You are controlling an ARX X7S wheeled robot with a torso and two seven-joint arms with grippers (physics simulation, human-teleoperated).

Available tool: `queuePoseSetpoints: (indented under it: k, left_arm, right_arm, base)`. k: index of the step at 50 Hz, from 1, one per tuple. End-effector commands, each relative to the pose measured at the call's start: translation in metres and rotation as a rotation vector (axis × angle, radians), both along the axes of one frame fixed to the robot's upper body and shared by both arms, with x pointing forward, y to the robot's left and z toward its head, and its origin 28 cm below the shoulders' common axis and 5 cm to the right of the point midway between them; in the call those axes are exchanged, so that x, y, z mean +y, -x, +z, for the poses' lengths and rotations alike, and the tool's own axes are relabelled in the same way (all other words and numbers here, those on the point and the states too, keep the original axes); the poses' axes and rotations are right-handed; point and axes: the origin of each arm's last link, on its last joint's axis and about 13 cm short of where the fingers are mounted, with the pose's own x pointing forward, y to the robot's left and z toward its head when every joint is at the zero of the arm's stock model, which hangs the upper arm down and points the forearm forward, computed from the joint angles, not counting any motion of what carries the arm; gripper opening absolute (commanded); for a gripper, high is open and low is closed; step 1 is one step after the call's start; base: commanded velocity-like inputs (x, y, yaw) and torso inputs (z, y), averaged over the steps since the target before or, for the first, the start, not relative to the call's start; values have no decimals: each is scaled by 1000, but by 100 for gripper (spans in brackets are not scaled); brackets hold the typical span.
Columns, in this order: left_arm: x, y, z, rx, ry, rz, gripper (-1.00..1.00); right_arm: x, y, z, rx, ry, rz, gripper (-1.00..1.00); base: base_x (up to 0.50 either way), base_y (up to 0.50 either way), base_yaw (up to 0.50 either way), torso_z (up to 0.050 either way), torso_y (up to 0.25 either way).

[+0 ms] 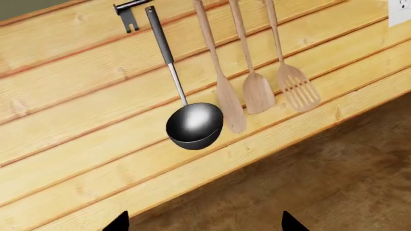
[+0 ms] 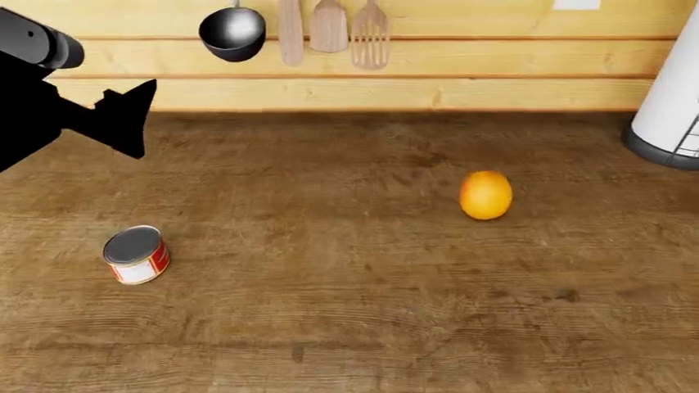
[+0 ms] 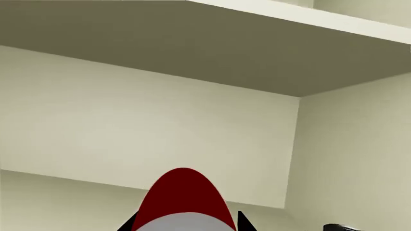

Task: Pick the cans from the counter and place them in their designated side in the cabinet.

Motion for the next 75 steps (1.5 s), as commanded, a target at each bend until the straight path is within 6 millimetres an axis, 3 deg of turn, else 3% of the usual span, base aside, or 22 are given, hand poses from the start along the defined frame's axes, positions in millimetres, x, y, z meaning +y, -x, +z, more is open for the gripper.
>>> queuePoseSetpoints:
  k: [1,19,37,47,48,58,75]
  left_arm:
    - [0,1,5,-7,-4,0,100]
    - [-1,5,3,-5,-8,3,100]
    - [2,6,2,-5,-9,16,100]
    - [2,7,3,-10,-11,17,100]
    - [2,7,3,-10,-11,17,100]
    - [3,8,4,-11,-10,18,100]
    - [3,8,4,-16,-6,17,100]
  right_arm:
    - [-3,6,4,-26,7,-19,-100]
    - [-7,8,4,-33,-20,-36,-100]
    - [-13,-14,-13,114,-123,-102,-100]
    - [-15,-15,-19,184,-115,-98,-100]
    - [-14,-16,-19,187,-112,-96,100]
    - [-15,-19,-20,197,-91,-94,100]
    - [-19,-7,-14,173,-70,-71,100]
  base:
    - [500,0,0,0,0]
    - [500,0,0,0,2]
    - [9,0,0,0,0]
    - [0,0,0,0,1]
    - [0,0,0,0,0]
    - [0,0,0,0,0]
    - [0,0,0,0,0]
